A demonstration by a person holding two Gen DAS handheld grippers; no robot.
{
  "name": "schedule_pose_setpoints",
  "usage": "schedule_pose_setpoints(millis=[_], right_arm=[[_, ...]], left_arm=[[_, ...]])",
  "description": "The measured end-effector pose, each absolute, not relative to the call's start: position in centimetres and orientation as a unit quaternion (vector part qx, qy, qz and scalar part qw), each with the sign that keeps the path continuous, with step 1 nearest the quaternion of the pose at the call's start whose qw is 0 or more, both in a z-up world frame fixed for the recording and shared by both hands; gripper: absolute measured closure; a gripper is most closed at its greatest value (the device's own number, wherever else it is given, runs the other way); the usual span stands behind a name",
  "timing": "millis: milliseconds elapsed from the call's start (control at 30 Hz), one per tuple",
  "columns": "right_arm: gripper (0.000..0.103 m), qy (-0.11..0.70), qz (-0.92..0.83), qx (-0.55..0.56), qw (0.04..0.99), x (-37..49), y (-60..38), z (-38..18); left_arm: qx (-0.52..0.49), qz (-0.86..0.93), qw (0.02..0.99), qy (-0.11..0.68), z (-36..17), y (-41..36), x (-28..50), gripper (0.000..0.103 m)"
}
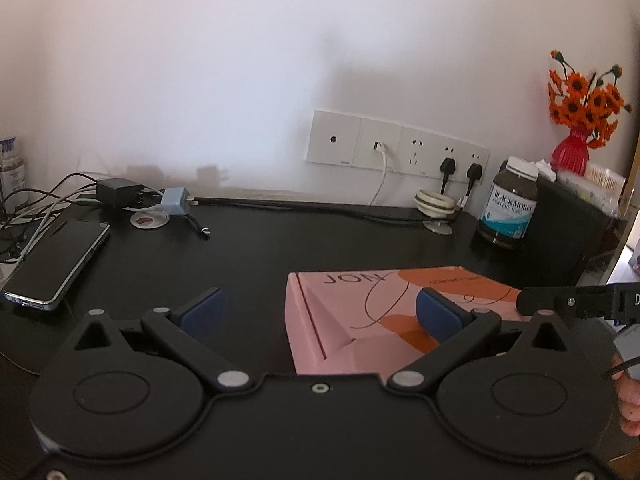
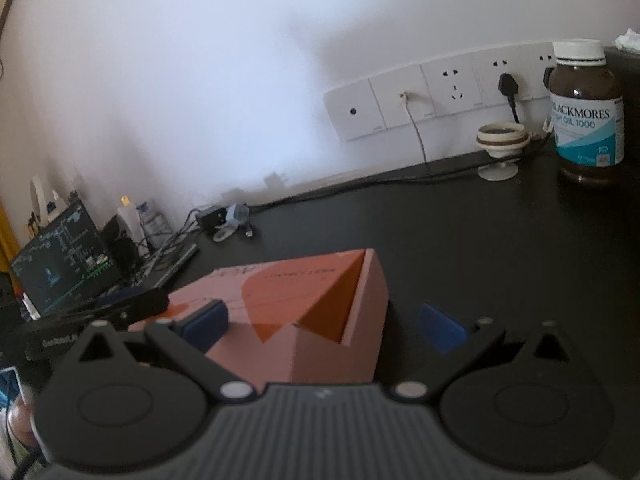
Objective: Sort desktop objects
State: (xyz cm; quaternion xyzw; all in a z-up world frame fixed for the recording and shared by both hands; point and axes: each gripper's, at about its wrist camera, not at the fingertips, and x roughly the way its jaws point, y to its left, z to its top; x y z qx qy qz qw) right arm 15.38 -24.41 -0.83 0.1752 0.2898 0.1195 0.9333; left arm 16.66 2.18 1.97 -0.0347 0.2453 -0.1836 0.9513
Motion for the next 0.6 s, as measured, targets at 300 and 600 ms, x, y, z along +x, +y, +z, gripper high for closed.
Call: schedule_pose_setpoints(millis=[300,600], right_arm=[[0.001,0.292,0.095,0.177,0.935,14.9,-25.7,-1.3],[0.001,0.320,0.095,0.156,0.930,14.9,-26.0,-2.6]], left_arm=[[-0.018,-0.175,0.952,0.250,1.5,1.8,16.5,0.000],[0.009,-0.166,0.953,0.252,0.8,1.5,16.3,0.000]])
